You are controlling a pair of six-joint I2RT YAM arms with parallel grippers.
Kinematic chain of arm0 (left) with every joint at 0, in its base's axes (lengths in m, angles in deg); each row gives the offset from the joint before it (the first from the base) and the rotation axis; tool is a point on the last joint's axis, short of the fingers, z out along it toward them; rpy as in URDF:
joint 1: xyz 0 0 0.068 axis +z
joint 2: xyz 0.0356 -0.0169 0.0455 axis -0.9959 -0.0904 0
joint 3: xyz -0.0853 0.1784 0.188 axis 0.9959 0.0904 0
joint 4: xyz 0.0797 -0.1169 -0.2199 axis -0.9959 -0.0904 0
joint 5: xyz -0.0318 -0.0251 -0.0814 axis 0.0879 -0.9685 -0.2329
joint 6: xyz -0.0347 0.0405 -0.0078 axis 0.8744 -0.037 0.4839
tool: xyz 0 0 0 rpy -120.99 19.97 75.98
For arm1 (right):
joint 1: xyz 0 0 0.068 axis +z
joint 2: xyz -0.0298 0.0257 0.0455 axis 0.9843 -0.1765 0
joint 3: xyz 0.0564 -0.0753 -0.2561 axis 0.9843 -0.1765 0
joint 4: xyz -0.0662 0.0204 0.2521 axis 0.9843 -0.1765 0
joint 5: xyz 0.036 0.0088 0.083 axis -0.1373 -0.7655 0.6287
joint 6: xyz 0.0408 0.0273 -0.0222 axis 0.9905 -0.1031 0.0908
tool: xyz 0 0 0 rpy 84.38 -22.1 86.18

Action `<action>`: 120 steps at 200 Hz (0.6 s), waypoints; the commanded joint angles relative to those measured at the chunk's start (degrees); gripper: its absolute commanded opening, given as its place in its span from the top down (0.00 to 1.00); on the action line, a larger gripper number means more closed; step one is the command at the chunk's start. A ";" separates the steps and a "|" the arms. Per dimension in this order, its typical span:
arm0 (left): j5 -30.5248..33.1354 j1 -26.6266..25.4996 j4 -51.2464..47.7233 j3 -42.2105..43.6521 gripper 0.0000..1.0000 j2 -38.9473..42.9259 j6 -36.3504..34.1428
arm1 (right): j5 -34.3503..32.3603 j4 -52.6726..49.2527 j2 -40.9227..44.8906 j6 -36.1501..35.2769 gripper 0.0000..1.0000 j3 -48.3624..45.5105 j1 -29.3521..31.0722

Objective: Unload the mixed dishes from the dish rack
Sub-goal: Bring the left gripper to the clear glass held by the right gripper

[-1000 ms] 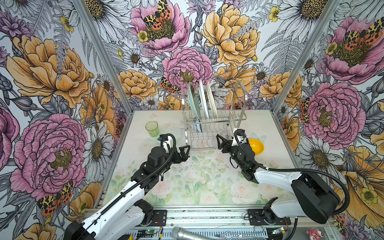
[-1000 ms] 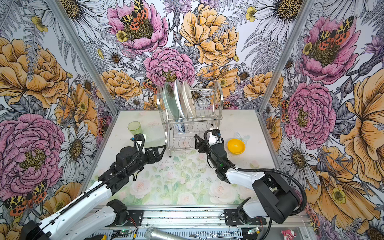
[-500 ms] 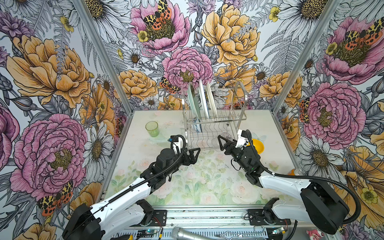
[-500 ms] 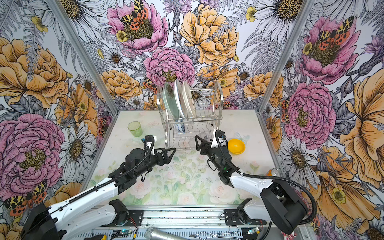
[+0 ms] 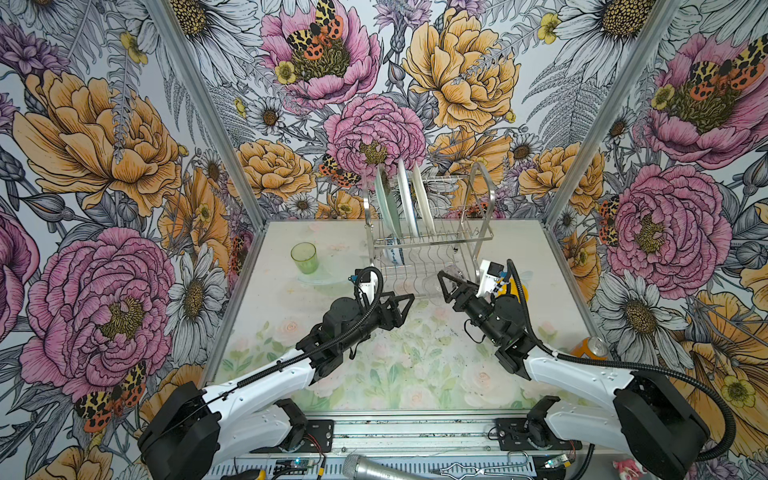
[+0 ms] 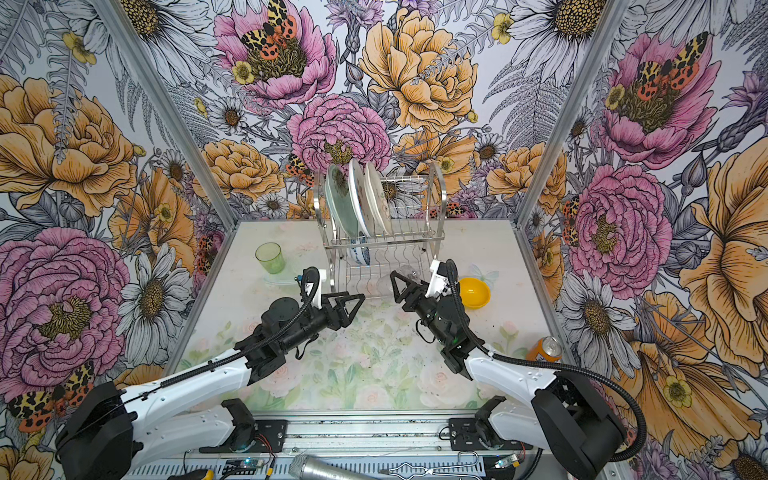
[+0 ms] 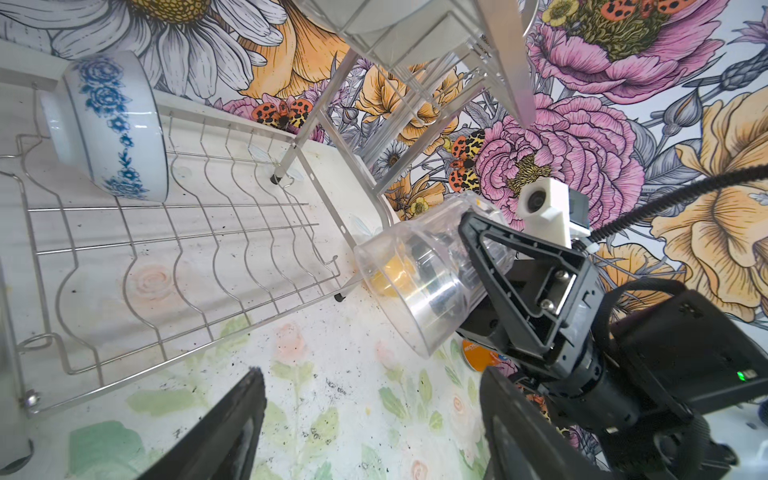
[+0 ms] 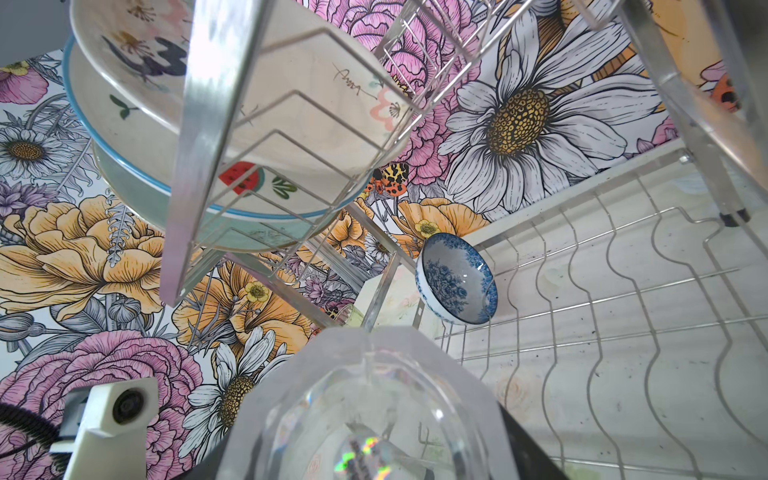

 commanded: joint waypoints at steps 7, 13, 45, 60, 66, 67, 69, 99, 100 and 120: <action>-3.08 -0.60 6.16 -0.78 0.21 -1.74 0.59 | 1.96 3.67 1.08 2.16 0.45 0.67 0.34; -3.31 -0.60 6.57 -0.96 0.22 -2.16 0.55 | 2.07 3.84 1.08 2.28 0.45 0.76 0.37; -4.78 -0.73 10.04 -1.71 0.27 -4.39 0.99 | 2.16 4.07 0.96 3.09 0.45 1.20 0.33; -5.20 -0.86 11.87 -1.99 0.29 -5.55 1.20 | 2.58 4.23 0.74 3.54 0.45 1.57 0.28; -5.51 -0.87 12.93 -1.97 0.29 -6.07 1.43 | 2.69 4.32 0.66 3.82 0.45 1.65 0.32; -5.54 -0.87 13.10 -1.97 0.29 -6.12 1.45 | 2.73 4.35 0.61 3.82 0.45 1.65 0.32; -5.63 -0.86 13.49 -1.99 0.29 -6.31 1.52 | 2.75 4.42 0.50 3.95 0.45 1.72 0.32; -8.00 -0.89 19.58 -2.15 0.33 -9.76 3.10 | 3.69 4.90 -0.54 4.47 0.45 2.43 0.32; -8.10 -0.88 19.72 -2.19 0.34 -9.85 3.17 | 3.68 4.90 -0.56 4.50 0.45 2.44 0.32; -9.37 -0.81 23.41 -2.34 0.37 -12.37 4.61 | 4.08 5.25 -1.15 5.22 0.45 2.77 0.32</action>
